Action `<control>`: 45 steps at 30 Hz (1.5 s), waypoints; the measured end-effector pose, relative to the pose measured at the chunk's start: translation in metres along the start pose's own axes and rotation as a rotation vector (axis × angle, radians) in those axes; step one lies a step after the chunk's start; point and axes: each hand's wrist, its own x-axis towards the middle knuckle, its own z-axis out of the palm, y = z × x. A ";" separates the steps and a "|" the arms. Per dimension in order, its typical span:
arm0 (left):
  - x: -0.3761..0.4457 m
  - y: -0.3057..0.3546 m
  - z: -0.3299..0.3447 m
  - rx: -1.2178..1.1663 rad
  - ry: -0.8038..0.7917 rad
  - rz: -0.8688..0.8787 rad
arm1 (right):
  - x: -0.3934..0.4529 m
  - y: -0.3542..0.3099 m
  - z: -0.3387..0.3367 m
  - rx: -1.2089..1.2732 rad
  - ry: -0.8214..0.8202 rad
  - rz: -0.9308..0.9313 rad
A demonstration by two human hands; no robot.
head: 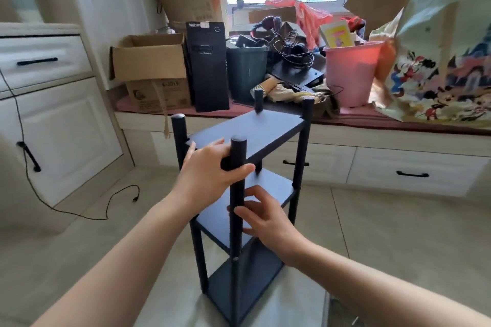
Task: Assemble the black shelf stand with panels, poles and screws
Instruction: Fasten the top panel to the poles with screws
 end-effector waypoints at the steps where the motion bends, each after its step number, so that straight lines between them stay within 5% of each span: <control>1: -0.006 -0.001 0.001 -0.028 0.031 -0.007 | -0.001 0.000 0.001 -0.004 0.000 0.000; 15: -0.041 -0.016 0.000 -0.152 0.237 0.063 | -0.011 0.002 0.024 -0.007 0.019 0.068; 19: -0.041 -0.019 0.001 -0.192 0.230 0.104 | 0.000 -0.008 0.008 -0.184 -0.030 0.085; 24: -0.044 -0.022 0.004 -0.147 0.238 0.129 | 0.030 -0.021 -0.074 -0.357 0.309 0.003; 33: -0.043 -0.021 0.004 -0.192 0.210 0.114 | 0.081 -0.008 -0.121 -0.188 0.646 0.027; 45: -0.040 -0.034 -0.010 -0.250 0.039 0.088 | 0.099 0.010 -0.122 -0.110 0.673 -0.007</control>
